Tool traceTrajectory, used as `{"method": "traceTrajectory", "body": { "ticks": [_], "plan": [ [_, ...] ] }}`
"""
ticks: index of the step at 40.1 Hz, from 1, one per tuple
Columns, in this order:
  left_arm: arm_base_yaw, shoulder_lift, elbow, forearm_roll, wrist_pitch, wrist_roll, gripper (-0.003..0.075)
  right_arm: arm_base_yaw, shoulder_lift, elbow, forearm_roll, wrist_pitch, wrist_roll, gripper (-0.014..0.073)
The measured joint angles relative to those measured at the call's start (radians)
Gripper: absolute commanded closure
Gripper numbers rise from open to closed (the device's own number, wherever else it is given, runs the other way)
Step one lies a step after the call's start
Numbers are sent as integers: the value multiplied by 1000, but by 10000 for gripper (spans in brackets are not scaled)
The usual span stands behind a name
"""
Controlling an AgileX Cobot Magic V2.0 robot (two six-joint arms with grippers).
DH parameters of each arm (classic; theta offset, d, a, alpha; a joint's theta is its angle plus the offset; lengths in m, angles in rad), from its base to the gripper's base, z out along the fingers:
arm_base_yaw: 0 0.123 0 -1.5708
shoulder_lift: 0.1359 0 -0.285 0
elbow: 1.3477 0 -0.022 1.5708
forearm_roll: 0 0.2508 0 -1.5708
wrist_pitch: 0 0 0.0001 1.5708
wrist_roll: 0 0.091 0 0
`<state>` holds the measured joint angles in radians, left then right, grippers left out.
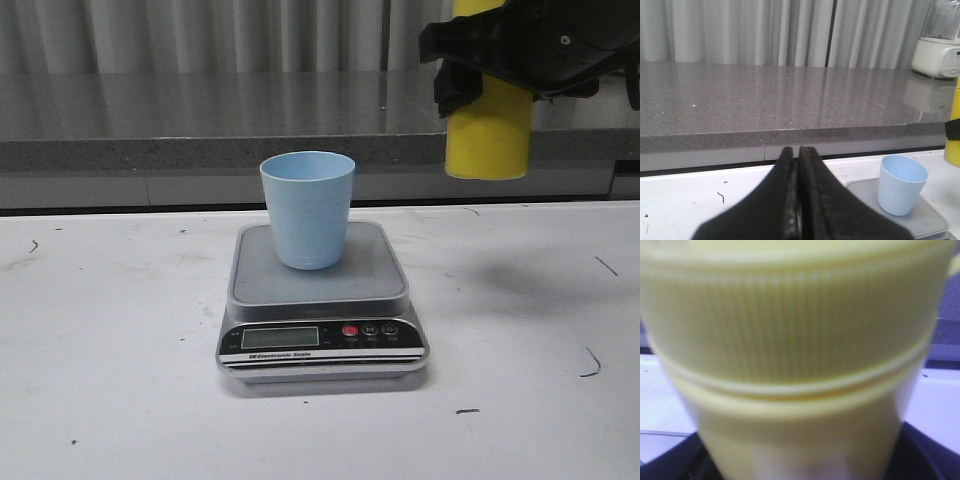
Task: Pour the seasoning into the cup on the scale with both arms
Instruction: 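Turn the yellow bottle back upright with the right gripper, then lower the yellow bottle onto the table beside the scale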
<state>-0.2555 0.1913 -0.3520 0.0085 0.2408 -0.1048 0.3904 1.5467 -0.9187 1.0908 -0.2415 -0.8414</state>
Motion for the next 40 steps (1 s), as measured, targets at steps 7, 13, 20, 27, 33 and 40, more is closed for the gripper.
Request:
{"method": "traceTrajectory", "body": {
  "ticks": [7,13,20,27,33,40],
  "plan": [
    [0,0,0,0,0,0,740,2,0,25,-54,50,1,447],
    [0,0,0,0,0,0,740,21,0,88,-71,13,1,447],
    [0,0,0,0,0,0,740,66,0,177,-153,-55,80,447],
    [0,0,0,0,0,0,740,78,-5,267,-346,-169,373,447],
    [0,0,0,0,0,0,740,78,2,332,-548,-318,579,447],
    [0,0,0,0,0,0,740,78,78,345,-594,-430,630,447]
  ]
}}
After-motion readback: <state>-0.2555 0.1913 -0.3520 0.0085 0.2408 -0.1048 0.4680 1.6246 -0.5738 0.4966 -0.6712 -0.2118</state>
